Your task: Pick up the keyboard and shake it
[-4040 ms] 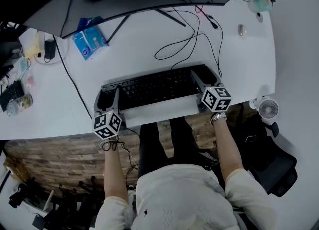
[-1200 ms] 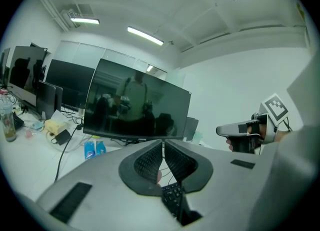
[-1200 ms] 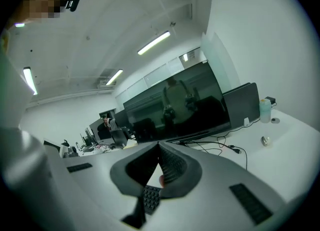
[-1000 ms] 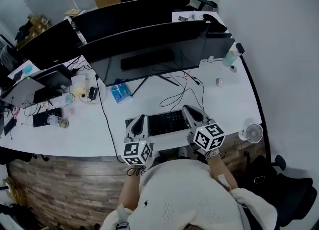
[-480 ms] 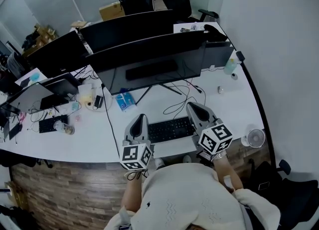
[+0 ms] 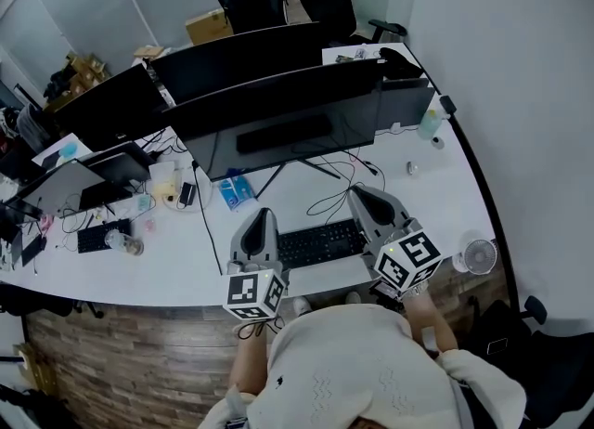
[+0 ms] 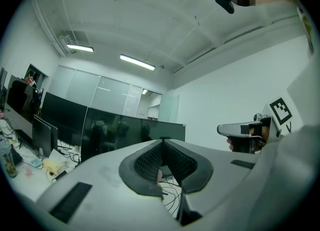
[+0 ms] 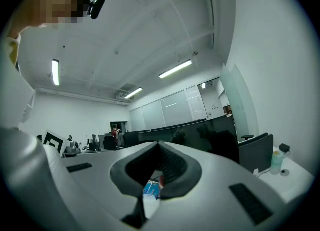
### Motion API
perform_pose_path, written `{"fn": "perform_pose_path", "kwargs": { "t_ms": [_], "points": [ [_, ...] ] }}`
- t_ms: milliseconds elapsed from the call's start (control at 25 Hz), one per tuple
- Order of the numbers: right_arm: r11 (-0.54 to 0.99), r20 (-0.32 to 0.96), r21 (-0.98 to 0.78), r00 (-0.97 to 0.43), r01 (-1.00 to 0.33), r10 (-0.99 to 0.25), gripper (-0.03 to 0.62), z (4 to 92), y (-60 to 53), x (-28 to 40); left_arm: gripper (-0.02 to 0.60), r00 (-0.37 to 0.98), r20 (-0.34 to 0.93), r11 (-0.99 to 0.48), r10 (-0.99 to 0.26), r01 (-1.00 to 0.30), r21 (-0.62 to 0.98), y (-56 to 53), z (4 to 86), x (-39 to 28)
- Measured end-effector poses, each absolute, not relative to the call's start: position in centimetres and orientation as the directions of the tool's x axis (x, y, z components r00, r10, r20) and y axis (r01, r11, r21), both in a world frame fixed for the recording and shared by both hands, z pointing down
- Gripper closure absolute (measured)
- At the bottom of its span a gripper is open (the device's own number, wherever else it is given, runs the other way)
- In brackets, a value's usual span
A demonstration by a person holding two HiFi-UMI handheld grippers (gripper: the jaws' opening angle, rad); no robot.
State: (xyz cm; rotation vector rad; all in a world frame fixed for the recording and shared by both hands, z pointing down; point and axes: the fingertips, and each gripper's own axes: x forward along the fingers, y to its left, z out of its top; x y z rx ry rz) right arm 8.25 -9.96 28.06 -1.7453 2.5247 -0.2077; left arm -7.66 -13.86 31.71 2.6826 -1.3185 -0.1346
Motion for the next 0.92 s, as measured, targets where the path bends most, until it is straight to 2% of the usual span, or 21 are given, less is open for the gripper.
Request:
{"fn": "perform_pose_path", "kwargs": {
  "t_ms": [920],
  "points": [
    [0.387, 0.012, -0.157, -0.394, -0.909, -0.919, 0.594, 28.3, -9.5, 7.8, 0.560, 0.603, -0.007, -0.594, -0.798, -0.785, 0.173, -12.8, 31.8, -7.2]
  ]
}}
